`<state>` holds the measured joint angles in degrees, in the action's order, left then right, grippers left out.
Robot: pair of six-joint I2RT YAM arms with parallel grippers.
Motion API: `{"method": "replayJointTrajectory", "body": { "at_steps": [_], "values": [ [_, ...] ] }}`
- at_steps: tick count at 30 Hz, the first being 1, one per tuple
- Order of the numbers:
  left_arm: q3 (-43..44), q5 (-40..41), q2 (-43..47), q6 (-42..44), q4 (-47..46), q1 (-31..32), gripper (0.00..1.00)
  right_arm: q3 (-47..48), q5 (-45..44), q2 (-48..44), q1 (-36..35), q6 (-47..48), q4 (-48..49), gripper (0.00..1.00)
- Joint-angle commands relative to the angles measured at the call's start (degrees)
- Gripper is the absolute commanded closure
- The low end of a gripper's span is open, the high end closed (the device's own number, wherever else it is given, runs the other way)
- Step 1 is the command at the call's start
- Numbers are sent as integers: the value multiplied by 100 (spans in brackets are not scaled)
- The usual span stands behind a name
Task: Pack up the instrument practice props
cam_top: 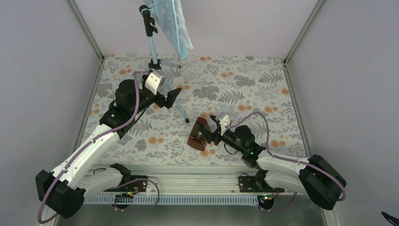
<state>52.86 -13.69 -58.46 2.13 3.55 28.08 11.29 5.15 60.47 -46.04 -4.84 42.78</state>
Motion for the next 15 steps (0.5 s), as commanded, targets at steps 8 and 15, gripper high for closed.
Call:
{"method": "replayJointTrajectory", "body": {
  "at_steps": [8,15],
  "values": [
    [43,-60,66,5,-40,-5,0,80,-290,163,25,-70,178,24],
    [41,-54,75,6,-47,-10,0,167,-230,304,41,-84,246,29]
  ]
}}
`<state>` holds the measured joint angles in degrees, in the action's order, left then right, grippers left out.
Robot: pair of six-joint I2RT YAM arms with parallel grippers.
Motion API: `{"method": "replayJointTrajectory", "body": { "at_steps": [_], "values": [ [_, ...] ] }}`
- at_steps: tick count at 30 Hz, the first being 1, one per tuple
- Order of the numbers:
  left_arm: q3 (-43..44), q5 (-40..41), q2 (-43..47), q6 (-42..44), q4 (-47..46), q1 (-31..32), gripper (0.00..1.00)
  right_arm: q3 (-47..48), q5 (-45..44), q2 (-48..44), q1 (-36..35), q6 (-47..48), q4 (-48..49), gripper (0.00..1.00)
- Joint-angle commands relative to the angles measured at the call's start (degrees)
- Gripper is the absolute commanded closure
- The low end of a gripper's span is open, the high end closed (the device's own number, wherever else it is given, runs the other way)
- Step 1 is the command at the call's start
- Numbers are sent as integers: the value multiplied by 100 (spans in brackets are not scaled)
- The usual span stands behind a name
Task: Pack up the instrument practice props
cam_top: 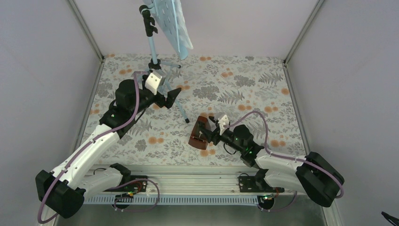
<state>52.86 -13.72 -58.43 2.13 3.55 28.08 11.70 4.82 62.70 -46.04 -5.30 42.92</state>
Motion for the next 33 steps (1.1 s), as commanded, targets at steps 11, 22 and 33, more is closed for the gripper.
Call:
{"method": "replayJointTrajectory", "body": {
  "at_steps": [11,22,33],
  "values": [
    [38,-123,70,14,-52,-7,0,212,110,218,149,-108,288,35],
    [40,-141,82,11,-49,-4,0,293,559,413,301,-215,400,42],
    [40,-172,54,2,-48,-4,0,354,739,479,358,-296,337,47]
  ]
}}
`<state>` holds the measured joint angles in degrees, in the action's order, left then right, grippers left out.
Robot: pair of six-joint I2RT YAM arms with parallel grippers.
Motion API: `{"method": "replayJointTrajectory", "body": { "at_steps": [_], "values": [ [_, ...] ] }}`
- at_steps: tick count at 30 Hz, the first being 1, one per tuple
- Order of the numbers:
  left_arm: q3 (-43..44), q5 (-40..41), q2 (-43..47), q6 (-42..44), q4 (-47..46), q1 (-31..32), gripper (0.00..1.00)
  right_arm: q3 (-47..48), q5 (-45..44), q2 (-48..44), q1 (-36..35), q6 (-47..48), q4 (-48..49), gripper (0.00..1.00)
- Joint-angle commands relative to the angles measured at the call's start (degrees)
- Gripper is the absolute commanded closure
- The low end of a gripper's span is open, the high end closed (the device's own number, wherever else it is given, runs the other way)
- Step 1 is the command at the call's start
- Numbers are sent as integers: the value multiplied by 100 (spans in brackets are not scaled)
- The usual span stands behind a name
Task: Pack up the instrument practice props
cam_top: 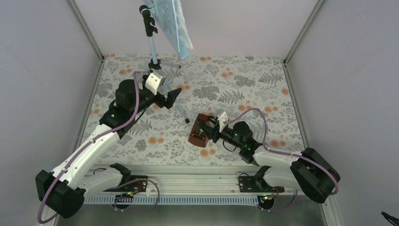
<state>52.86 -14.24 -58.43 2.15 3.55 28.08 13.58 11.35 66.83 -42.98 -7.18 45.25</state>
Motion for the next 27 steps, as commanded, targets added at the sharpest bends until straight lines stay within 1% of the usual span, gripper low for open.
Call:
{"method": "replayJointTrajectory", "body": {
  "at_steps": [1,7,16,18,21,25,27],
  "values": [
    [40,-125,51,3,-48,-4,0,181,89,74,53,-119,92,46],
    [35,-162,32,-6,-48,-4,0,264,66,164,94,-139,31,42],
    [40,-178,39,7,-48,-4,0,411,330,312,231,-118,62,29],
    [36,-252,27,21,-47,3,0,425,424,327,274,-76,62,25],
    [61,-448,-28,23,-42,32,0,413,675,335,334,28,80,16],
    [136,-563,-216,-162,50,241,1,415,1133,342,461,256,113,4],
    [143,-734,-359,-278,32,386,2,440,1329,368,542,384,96,1]
  ]
}}
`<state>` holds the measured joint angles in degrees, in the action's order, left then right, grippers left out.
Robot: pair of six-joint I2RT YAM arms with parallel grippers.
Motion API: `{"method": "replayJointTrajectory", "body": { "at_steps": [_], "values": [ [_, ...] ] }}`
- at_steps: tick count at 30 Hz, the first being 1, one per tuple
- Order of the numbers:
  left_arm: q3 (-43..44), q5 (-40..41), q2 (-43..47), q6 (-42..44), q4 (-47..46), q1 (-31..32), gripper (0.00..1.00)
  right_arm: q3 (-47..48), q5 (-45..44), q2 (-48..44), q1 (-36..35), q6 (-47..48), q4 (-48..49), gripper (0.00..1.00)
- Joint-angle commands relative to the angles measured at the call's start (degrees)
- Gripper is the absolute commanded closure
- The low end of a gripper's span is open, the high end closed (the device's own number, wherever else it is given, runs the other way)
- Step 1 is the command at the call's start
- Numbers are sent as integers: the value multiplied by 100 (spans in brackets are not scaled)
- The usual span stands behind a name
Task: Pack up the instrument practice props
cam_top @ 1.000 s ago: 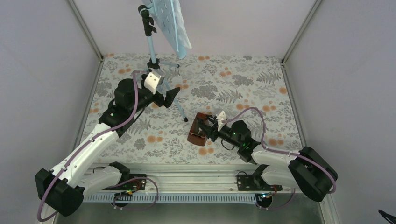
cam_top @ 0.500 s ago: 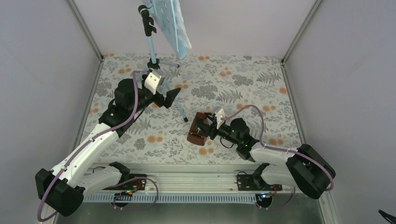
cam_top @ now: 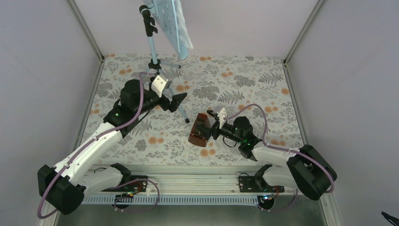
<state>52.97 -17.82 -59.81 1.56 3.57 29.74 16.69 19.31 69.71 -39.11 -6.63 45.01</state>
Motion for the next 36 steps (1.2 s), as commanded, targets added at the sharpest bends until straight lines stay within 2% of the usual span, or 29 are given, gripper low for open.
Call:
{"method": "replayJointTrajectory", "body": {
  "at_steps": [1,12,16,19,27,36],
  "values": [
    [141,-470,-318,-260,36,290,2,145,586,90,184,384,99,0],
    [324,-1500,-1273,-434,77,558,9,148,723,239,310,714,-166,0],
    [369,-1805,-1568,-506,64,590,18,195,750,335,310,771,-259,0],
    [383,-1806,-1642,-484,90,612,24,224,759,358,308,806,-331,0],
    [392,-1854,-1763,-478,111,638,26,158,489,332,308,755,-308,1],
    [413,-1891,-1831,-457,152,664,34,58,517,292,316,768,-250,0]
  ]
}}
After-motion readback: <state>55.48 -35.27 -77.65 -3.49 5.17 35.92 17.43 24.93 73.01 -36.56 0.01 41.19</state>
